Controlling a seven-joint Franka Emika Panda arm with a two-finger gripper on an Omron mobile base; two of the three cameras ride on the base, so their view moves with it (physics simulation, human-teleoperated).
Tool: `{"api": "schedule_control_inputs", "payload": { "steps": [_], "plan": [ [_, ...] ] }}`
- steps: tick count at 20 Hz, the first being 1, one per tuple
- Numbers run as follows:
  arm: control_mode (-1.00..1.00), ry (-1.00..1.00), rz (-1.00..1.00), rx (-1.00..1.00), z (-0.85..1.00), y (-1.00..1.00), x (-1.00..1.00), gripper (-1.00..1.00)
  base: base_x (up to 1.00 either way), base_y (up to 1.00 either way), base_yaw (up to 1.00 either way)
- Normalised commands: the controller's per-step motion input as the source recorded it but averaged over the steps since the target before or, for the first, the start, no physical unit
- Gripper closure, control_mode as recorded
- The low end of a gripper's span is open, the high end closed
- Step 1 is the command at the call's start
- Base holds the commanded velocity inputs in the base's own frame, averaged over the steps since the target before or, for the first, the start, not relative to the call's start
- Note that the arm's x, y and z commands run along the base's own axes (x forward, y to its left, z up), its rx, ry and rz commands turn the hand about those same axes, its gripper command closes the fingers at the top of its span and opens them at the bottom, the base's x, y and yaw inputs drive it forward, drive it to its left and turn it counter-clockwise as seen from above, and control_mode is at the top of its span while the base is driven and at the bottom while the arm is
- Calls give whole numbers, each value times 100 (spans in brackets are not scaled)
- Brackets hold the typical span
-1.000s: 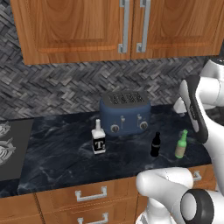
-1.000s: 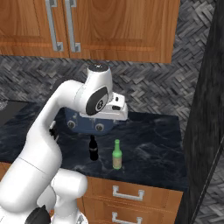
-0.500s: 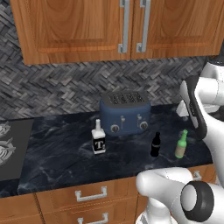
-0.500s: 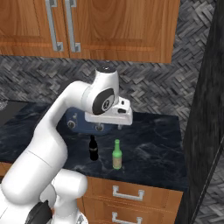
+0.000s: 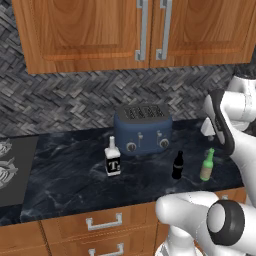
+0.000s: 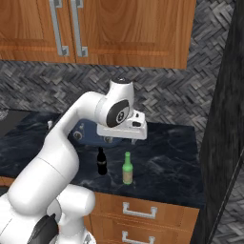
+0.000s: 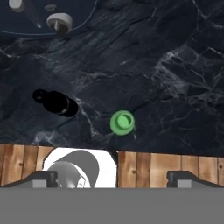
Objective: Move the drinks to the dining counter.
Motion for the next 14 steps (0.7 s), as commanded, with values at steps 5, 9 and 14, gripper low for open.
{"api": "schedule_control_inputs", "payload": {
  "steps": [5, 9, 14],
  "plan": [
    [-100, 0, 0, 0, -26, 0, 5, -100, 0, 0, 0],
    [-100, 0, 0, 0, -26, -2, 1, -100, 0, 0, 0],
    [-100, 0, 0, 0, -27, 0, 7, -100, 0, 0, 0]
  ]
}}
